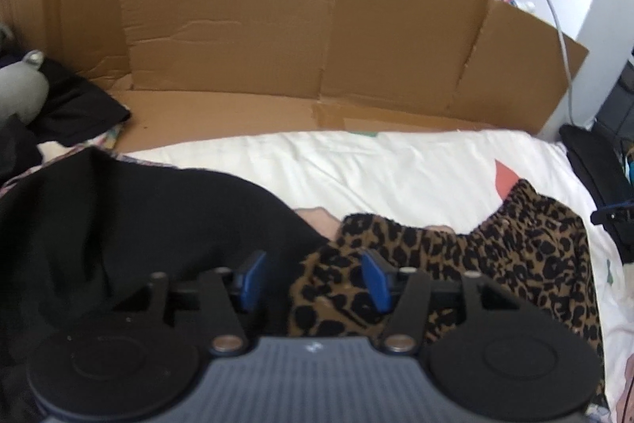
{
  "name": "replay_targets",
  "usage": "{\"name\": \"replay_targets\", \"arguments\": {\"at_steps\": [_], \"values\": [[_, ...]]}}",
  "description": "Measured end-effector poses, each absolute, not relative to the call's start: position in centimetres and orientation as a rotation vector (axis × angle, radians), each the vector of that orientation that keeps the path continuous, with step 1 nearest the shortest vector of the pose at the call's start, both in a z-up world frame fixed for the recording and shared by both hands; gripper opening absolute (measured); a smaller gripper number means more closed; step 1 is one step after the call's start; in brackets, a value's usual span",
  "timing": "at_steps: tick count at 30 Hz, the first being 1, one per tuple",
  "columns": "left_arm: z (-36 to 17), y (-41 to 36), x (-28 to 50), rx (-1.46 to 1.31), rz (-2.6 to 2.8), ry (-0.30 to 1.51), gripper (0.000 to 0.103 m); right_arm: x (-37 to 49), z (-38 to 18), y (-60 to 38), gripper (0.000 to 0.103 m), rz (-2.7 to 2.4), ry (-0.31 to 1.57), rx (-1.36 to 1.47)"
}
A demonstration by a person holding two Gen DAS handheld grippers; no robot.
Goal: Fold clothes
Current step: 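Lay the trousers flat on the sheet with both grippers, spreading the waistband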
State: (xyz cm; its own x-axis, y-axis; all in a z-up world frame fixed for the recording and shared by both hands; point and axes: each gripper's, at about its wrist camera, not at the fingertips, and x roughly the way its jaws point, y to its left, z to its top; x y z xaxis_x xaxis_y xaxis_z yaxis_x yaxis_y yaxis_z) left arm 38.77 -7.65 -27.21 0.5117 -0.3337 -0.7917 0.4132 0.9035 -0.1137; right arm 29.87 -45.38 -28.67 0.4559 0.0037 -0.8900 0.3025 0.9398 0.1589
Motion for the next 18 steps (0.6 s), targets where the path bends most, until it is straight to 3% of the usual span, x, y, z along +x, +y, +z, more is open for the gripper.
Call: {"name": "replay_targets", "arguments": {"at_steps": [2, 13, 14, 15, 16, 17, 18], "values": [[-27.9, -8.4, 38.9, 0.110, -0.455, 0.945, 0.068, 29.5, -29.5, -45.3, 0.049, -0.202, 1.100, 0.361], [-32.0, -8.8, 39.9, 0.148, -0.412, 1.046, 0.065, 30.9, -32.3, -45.5, 0.049, -0.266, 1.150, 0.495], [-32.3, -8.6, 39.9, 0.145, -0.409, 1.053, 0.062, 31.0, -32.5, -45.4, 0.043, -0.248, 1.164, 0.492], [-32.4, -8.6, 39.9, 0.145, -0.406, 1.057, 0.059, 31.2, -32.6, -45.2, 0.020, -0.222, 1.173, 0.481], [-32.6, -8.5, 39.9, 0.145, -0.402, 1.061, 0.049, 31.2, -32.5, -44.9, 0.015, -0.203, 1.176, 0.458], [-32.5, -8.5, 39.7, 0.155, -0.400, 1.055, 0.032, 31.3, -32.3, -44.6, 0.009, -0.193, 1.172, 0.426], [-32.3, -8.4, 39.6, 0.166, -0.399, 1.043, 0.024, 31.3, -32.1, -44.3, 0.005, -0.179, 1.161, 0.400]]}}
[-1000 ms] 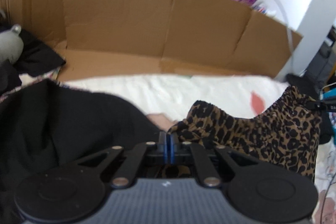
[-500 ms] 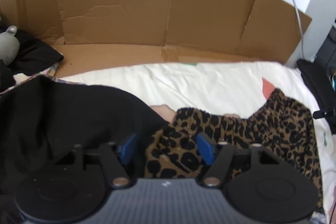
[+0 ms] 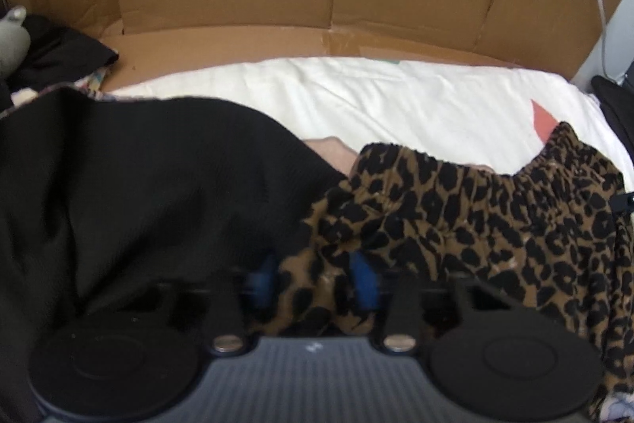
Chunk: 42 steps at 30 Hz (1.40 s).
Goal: Fold clothes
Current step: 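Lay the trousers flat on the sheet with both grippers, spreading the waistband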
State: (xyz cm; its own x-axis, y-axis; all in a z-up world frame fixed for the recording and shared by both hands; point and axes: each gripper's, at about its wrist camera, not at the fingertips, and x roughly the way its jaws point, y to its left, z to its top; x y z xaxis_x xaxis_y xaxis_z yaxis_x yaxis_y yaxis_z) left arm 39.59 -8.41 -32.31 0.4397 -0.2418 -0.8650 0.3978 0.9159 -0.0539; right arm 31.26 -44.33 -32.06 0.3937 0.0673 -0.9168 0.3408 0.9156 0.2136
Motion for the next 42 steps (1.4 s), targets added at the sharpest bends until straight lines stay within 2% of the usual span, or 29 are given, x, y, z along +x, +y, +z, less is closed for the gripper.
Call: {"name": "replay_targets", "arguments": {"at_steps": [2, 4, 10, 14, 17, 20, 22, 23, 34, 42], "values": [[-31.8, -8.1, 39.4, 0.160, -0.408, 1.028, 0.011, 31.1, -31.4, -44.1, 0.004, -0.167, 1.137, 0.366], [-31.0, -7.7, 39.1, 0.159, -0.418, 1.000, 0.008, 30.8, -30.4, -44.2, 0.004, -0.171, 1.096, 0.349], [-27.9, -6.4, 38.0, 0.134, -0.406, 0.874, 0.005, 30.0, -28.0, -45.2, 0.003, -0.184, 0.987, 0.322], [-28.1, -6.0, 38.7, 0.130, -0.369, 0.873, 0.005, 30.8, -28.7, -45.3, 0.006, -0.186, 1.035, 0.322], [-29.5, -6.0, 39.4, 0.121, -0.331, 0.938, 0.009, 31.2, -29.3, -45.0, 0.012, -0.242, 1.085, 0.310], [-29.5, -6.7, 38.9, 0.167, -0.307, 0.928, 0.017, 30.5, -28.4, -44.5, 0.041, -0.263, 1.055, 0.295], [-28.8, -6.8, 38.0, 0.164, -0.278, 0.897, 0.027, 29.9, -27.7, -44.2, 0.041, -0.250, 1.038, 0.310], [-28.5, -6.7, 37.6, 0.148, -0.276, 0.890, 0.028, 29.6, -27.4, -44.0, 0.041, -0.244, 1.034, 0.322], [-25.3, -6.9, 32.3, -0.011, -0.317, 0.873, 0.031, 26.8, -26.1, -38.6, 0.041, -0.153, 1.122, 0.557], [-24.1, -4.9, 27.8, -0.122, -0.294, 0.877, 0.032, 26.2, -26.3, -34.4, 0.044, -0.142, 1.175, 0.611]]}}
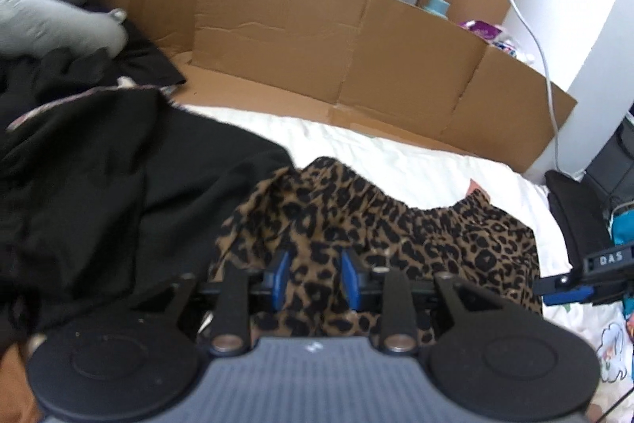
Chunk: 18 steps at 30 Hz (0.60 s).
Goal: Fold clothes
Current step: 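Lay the trousers flat on the sheet with both grippers, spreading the waistband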
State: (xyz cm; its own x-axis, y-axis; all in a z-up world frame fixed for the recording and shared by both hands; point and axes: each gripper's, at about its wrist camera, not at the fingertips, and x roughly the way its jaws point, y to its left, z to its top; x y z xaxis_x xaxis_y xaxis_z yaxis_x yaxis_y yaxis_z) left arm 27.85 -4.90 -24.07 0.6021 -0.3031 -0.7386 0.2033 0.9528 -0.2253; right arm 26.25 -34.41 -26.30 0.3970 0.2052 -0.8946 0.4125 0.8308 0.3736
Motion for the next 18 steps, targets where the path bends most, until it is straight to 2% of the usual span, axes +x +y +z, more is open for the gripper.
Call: {"name": "replay_targets", "arguments": {"at_steps": [8, 11, 18], "values": [[-24.6, -1.5, 23.7, -0.094, -0.189, 0.900, 0.032, 26.8, -27.1, -31.7, 0.044, -0.145, 1.206, 0.650], [-24.9, 0.3, 21.8, -0.093, -0.142, 0.909, 0.037, 27.4, -27.5, -31.1, 0.049, -0.163, 1.231, 0.667], [-26.7, 4.5, 18.7, -0.053, -0.044, 0.963, 0.038, 29.1, -28.7, -30.0, 0.052, -0.238, 1.298, 0.584]]}}
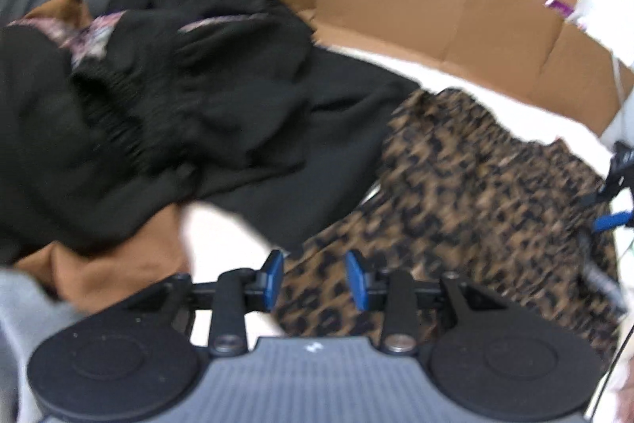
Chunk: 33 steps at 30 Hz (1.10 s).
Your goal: Fold clothes
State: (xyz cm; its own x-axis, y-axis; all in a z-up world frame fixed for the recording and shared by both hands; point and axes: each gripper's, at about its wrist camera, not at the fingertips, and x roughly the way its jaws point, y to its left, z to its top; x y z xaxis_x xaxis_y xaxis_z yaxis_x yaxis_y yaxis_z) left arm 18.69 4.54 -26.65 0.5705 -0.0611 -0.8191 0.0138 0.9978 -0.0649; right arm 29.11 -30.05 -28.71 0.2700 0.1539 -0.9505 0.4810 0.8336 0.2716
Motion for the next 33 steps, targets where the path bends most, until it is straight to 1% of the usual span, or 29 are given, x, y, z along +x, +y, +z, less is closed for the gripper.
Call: {"name": "replay_targets", "arguments": {"at_steps": [2, 4, 6, 7, 9, 11, 15, 19, 23, 24, 25, 26, 28, 31, 33], "values": [[-27.2, 5.2, 18.3, -0.035, -0.036, 0.977, 0.038, 29.4, -29.2, -30.1, 0.052, -0.253, 1.316, 0.578], [-27.7, 5.7, 18.1, -0.017, -0.035, 0.984, 0.039, 29.5, -29.7, -30.3, 0.048, -0.263, 1.329, 0.582], [-28.2, 5.7, 18.2, 0.021, -0.046, 0.975, 0.046, 29.5, -29.7, -30.4, 0.009, -0.247, 1.333, 0.576], [-28.4, 5.5, 18.4, 0.051, -0.057, 0.972, 0.049, 29.4, -29.5, -30.5, 0.005, -0.236, 1.338, 0.570], [-28.9, 5.3, 18.7, 0.100, -0.080, 0.969, 0.049, 29.0, -29.0, -30.7, 0.004, -0.217, 1.342, 0.574], [-29.4, 5.2, 19.0, 0.138, -0.103, 0.968, 0.052, 28.6, -28.1, -30.9, 0.003, -0.191, 1.340, 0.539], [-30.4, 5.3, 19.9, 0.134, -0.134, 0.979, 0.052, 27.5, -26.5, -32.0, 0.003, -0.165, 1.349, 0.478], [-31.2, 5.5, 20.2, 0.127, -0.149, 0.985, 0.051, 25.8, -25.2, -33.8, 0.003, -0.164, 1.349, 0.449], [-31.8, 5.9, 20.3, 0.087, -0.155, 0.999, 0.045, 24.1, -24.6, -35.3, 0.002, -0.158, 1.361, 0.425], [-31.8, 6.0, 20.3, 0.085, -0.158, 0.998, 0.045, 23.7, -24.5, -35.7, 0.002, -0.155, 1.368, 0.416], [-31.9, 6.0, 20.2, 0.082, -0.161, 0.997, 0.042, 23.3, -24.4, -36.0, 0.002, -0.151, 1.376, 0.406], [-31.9, 6.1, 20.2, 0.084, -0.162, 1.000, 0.032, 23.0, -24.3, -36.4, 0.002, -0.148, 1.384, 0.397], [-31.9, 6.2, 20.1, 0.075, -0.171, 1.015, 0.014, 22.3, -24.2, -37.4, 0.002, -0.156, 1.403, 0.377], [-31.0, 6.6, 19.4, 0.048, -0.172, 1.014, 0.009, 21.4, -24.0, -39.0, 0.002, -0.171, 1.421, 0.350], [-29.6, 6.8, 18.7, 0.036, -0.174, 0.983, 0.008, 20.8, -24.0, -40.1, 0.002, -0.183, 1.430, 0.331]]}}
